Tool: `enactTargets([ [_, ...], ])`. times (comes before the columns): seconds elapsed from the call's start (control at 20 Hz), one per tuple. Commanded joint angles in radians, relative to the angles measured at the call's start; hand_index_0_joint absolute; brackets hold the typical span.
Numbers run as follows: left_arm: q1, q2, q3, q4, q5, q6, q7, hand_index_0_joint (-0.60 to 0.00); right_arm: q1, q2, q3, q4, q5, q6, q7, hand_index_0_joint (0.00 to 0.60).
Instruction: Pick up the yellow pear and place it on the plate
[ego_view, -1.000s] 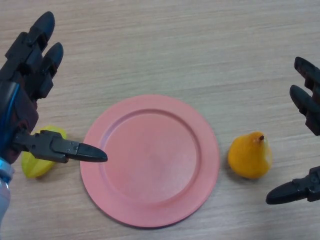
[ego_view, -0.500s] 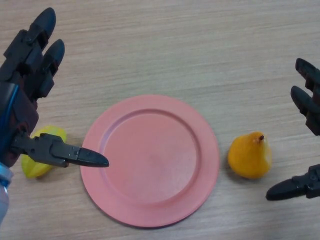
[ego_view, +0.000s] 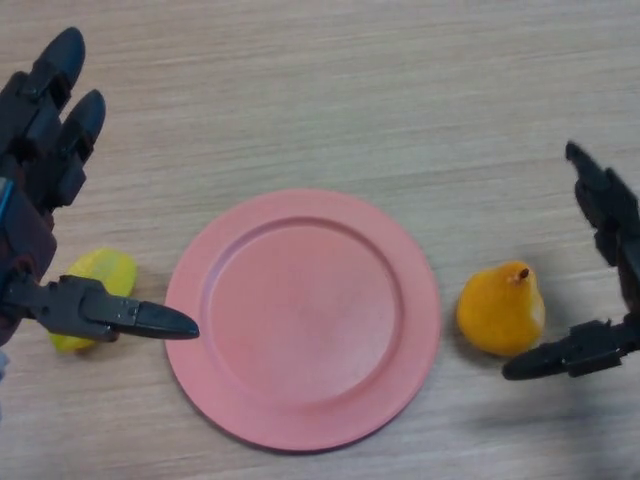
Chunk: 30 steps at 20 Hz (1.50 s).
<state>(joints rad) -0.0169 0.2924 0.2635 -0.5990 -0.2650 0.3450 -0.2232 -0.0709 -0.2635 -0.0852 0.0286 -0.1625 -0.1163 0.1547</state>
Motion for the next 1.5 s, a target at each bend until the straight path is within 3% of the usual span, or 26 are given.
enactTargets([
  [0.05,-0.015,0.045,0.106,-0.04,-0.007,-0.104,-0.014,0.0,-0.057,-0.032,-0.029,0.02,0.017,-0.186,-0.101,0.0],
  [0.35,-0.017,0.049,0.118,-0.036,0.002,-0.117,-0.011,0.0,-0.086,-0.002,0.022,0.187,0.02,-0.24,-0.175,0.0],
  [0.7,-0.024,0.052,0.112,-0.009,0.024,-0.142,-0.005,0.0,-0.104,0.037,0.067,0.268,0.053,-0.202,-0.185,0.0],
  [0.8,-0.022,0.051,0.109,-0.006,0.027,-0.145,-0.005,0.0,-0.101,0.041,0.072,0.265,0.056,-0.178,-0.18,0.198],
  [0.85,-0.022,0.051,0.109,-0.005,0.029,-0.146,-0.005,0.0,-0.095,0.042,0.071,0.25,0.066,-0.147,-0.176,0.349],
  [0.9,-0.023,0.052,0.111,-0.004,0.028,-0.144,-0.007,0.0,-0.091,0.042,0.068,0.235,0.073,-0.119,-0.176,0.448],
  [0.95,-0.023,0.054,0.117,0.0,0.023,-0.139,-0.01,0.0,-0.093,0.039,0.056,0.213,0.086,-0.08,-0.19,0.584],
  [1.2,-0.025,0.057,0.119,0.0,0.016,-0.12,-0.011,0.0,-0.105,0.024,0.035,0.193,0.12,-0.094,-0.199,0.6],
  [1.5,-0.019,0.055,0.13,-0.012,0.002,-0.129,-0.012,0.0,-0.085,0.027,0.034,-0.074,0.181,0.123,-0.173,0.6],
])
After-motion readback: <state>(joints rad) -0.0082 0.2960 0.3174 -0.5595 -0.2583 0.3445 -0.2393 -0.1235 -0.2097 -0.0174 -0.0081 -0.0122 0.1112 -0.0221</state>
